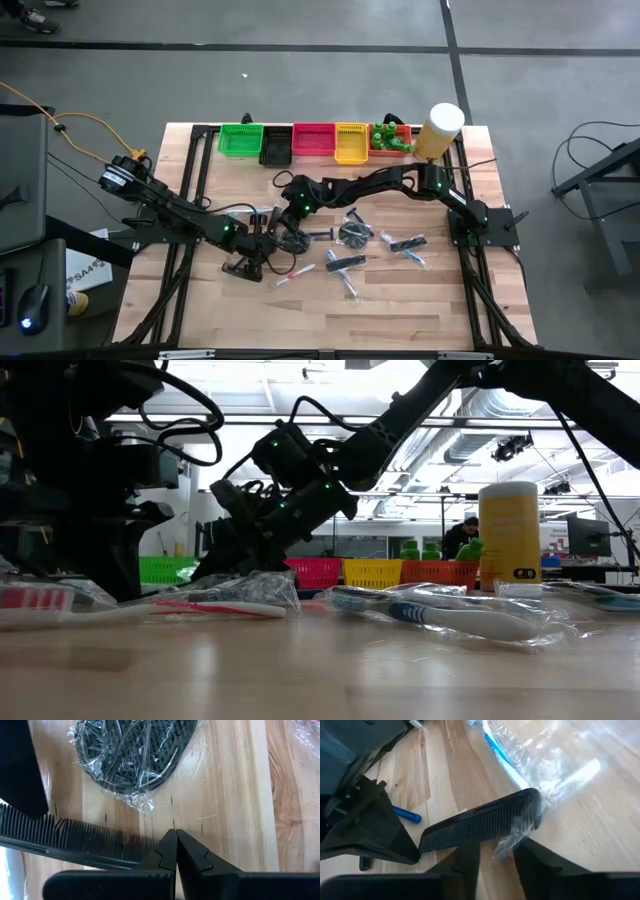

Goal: Pick & Place Travel size toiletries
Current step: Put the black hair comb into the yellow basket

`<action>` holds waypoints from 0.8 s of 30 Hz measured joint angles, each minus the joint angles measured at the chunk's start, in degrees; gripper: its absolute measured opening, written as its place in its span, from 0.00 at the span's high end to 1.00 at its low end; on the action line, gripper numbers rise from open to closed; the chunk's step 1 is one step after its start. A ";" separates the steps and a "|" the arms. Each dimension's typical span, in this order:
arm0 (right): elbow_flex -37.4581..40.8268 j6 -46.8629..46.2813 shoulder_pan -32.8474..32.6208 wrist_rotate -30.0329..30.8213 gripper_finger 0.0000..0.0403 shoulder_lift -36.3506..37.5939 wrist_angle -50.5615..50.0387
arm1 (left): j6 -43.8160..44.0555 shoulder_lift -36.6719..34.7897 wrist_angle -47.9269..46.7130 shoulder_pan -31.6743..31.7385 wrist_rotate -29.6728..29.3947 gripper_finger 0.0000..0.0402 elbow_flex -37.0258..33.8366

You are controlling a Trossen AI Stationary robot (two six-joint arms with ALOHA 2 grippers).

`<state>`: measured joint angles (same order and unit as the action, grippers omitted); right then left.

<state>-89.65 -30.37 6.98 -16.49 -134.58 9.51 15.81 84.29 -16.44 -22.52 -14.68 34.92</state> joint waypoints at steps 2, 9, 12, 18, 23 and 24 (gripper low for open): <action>0.00 0.01 0.19 -0.67 0.83 0.00 0.01 | 0.13 0.00 -0.01 0.00 0.04 1.00 0.00; 0.00 0.63 0.45 -1.72 0.99 0.00 0.11 | 0.98 -0.60 -0.03 0.02 0.10 1.00 -0.03; 0.00 1.40 0.62 -2.73 0.99 0.00 -0.18 | 1.16 -1.23 -0.17 0.02 0.40 1.00 -0.09; -0.05 3.31 0.68 -2.93 0.99 0.54 -1.77 | 2.94 -2.29 -0.91 0.02 0.42 1.00 -0.20; -0.07 3.82 0.68 -3.09 0.99 0.64 -2.36 | 4.02 -2.29 -5.08 0.02 0.44 1.00 3.51; -0.07 3.98 0.68 -3.11 0.99 0.66 -2.36 | 4.00 -2.32 -5.84 0.02 0.44 1.00 4.49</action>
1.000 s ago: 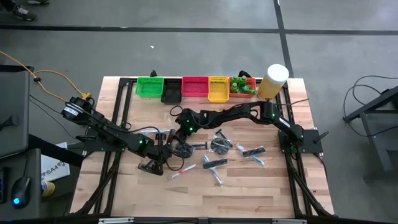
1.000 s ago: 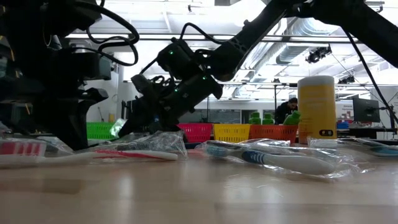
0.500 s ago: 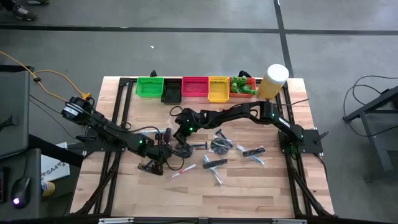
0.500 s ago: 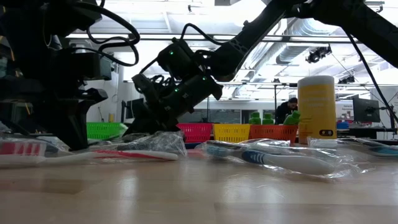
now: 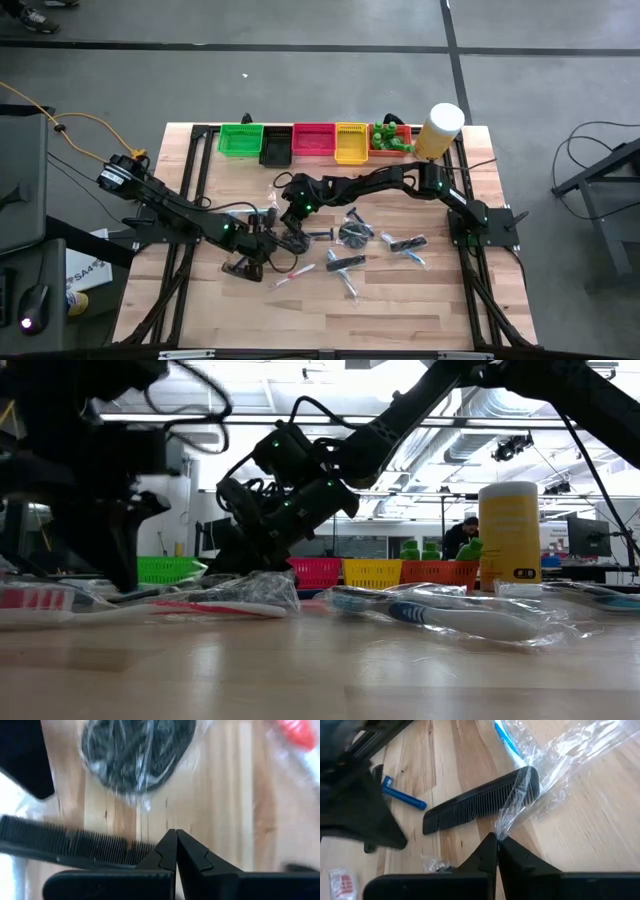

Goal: Pick & Place Travel size toiletries
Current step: Put the black hair comb into the yellow basket

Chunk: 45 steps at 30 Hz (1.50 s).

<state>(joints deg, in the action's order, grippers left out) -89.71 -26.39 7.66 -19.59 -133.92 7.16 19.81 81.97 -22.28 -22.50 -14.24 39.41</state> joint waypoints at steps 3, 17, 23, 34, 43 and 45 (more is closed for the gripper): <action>0.00 0.99 0.00 -0.02 0.99 0.01 -0.58 | -0.04 -0.02 -3.70 0.00 -0.24 1.00 2.80; 0.00 2.20 0.63 -0.43 0.99 0.06 -0.88 | 24.39 -0.09 -26.38 0.33 -9.86 1.00 7.57; 0.00 2.22 0.63 -1.77 0.99 0.08 -0.96 | 32.64 -0.09 -29.28 4.76 -9.56 0.93 7.57; -0.04 4.05 0.69 -3.22 0.99 0.12 -2.53 | 32.49 -4.29 -28.77 8.27 -7.29 0.59 7.57; -0.04 5.90 1.11 -2.72 0.99 0.63 -2.58 | 33.12 -14.70 -14.36 9.99 0.26 0.55 -2.13; -0.04 6.42 1.11 -2.79 0.99 0.62 -2.80 | 33.71 -16.44 -12.42 11.75 2.21 0.55 -4.39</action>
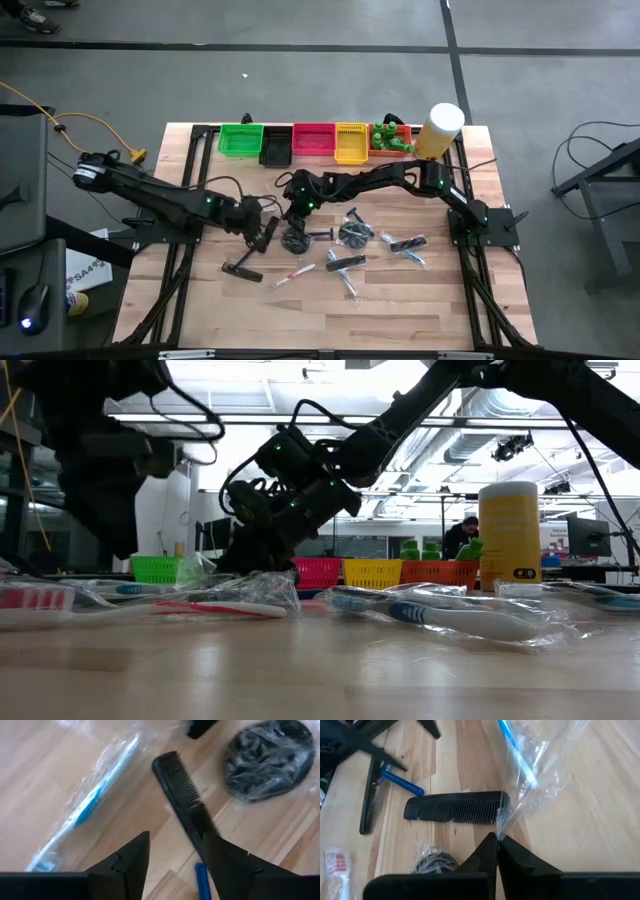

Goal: Pick & Place Travel size toiletries
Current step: Put the black hair comb into the yellow basket

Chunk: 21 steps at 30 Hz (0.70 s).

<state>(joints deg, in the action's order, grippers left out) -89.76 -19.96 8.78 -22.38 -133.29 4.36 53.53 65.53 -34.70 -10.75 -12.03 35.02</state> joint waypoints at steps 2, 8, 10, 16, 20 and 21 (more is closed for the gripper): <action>0.00 0.71 -0.04 0.61 0.99 0.00 -0.41 | 0.77 -0.62 2.32 1.62 1.95 0.55 -0.86; 0.00 5.18 -0.04 1.06 0.99 0.31 -2.72 | -9.93 -0.99 5.15 -0.36 10.71 0.55 -0.97; 0.00 6.77 -0.04 1.34 0.99 1.09 -4.24 | -13.19 -0.81 6.03 -3.90 10.43 0.55 -0.89; 0.00 9.64 -0.04 3.96 0.95 4.25 -8.07 | -15.78 -0.79 5.04 -12.49 1.15 0.68 -0.93; 0.00 10.08 0.02 4.29 0.83 5.18 -7.42 | -17.30 0.29 4.59 -15.03 -2.32 0.88 -0.93; -0.04 10.18 0.02 4.27 0.78 5.20 -7.32 | -18.20 0.95 5.17 -15.28 -2.33 0.93 -0.91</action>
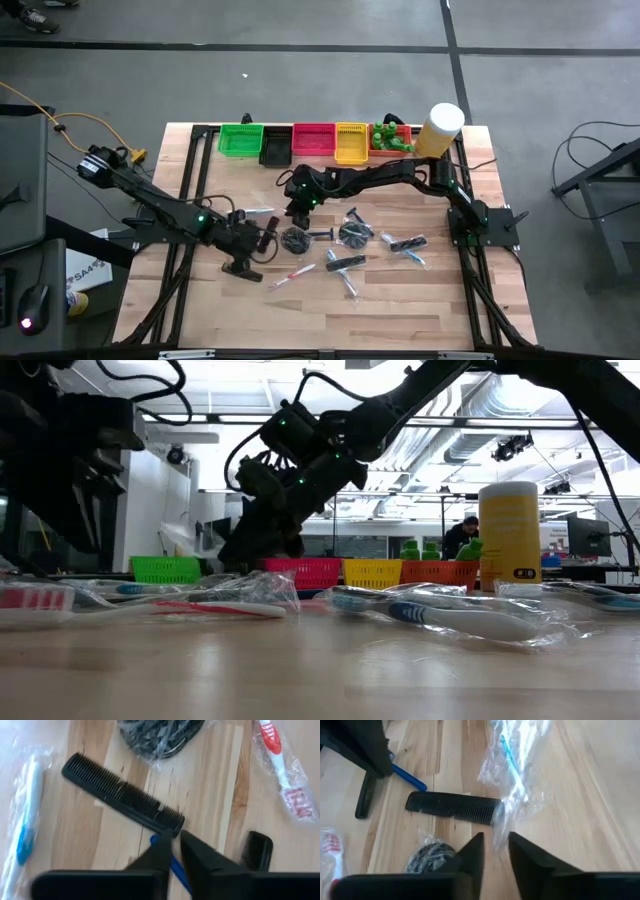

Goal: Pick & Place Travel size toiletries
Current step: Put the black hair comb into the yellow basket

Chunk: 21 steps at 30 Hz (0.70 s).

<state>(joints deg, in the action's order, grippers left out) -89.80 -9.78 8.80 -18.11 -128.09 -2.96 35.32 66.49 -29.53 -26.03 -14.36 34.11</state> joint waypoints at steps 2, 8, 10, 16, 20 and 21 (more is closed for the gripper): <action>0.06 0.20 0.00 0.15 0.69 -0.02 -0.45 | -1.70 1.59 -0.09 0.02 0.06 0.98 0.00; 0.09 2.31 0.29 -0.06 0.49 0.34 -4.82 | -8.85 7.54 5.27 0.03 1.23 0.99 0.00; 0.06 2.29 0.50 -0.11 0.45 0.68 -4.87 | -11.26 8.82 7.67 0.03 1.71 0.99 0.00; 0.07 2.40 0.83 -0.13 0.42 1.62 -6.43 | -12.20 12.11 7.39 0.12 2.34 1.00 0.00; 0.02 2.54 0.72 -0.11 0.42 2.19 -6.06 | -11.60 13.96 7.93 0.12 2.26 1.00 0.18; 0.02 2.55 0.74 -0.14 0.42 2.42 -6.28 | -11.55 14.27 8.12 0.12 2.24 1.00 0.19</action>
<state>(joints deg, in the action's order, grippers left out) -89.78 -7.23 9.54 -18.25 -125.68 -9.25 23.77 80.76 -21.41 -25.91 -12.11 34.30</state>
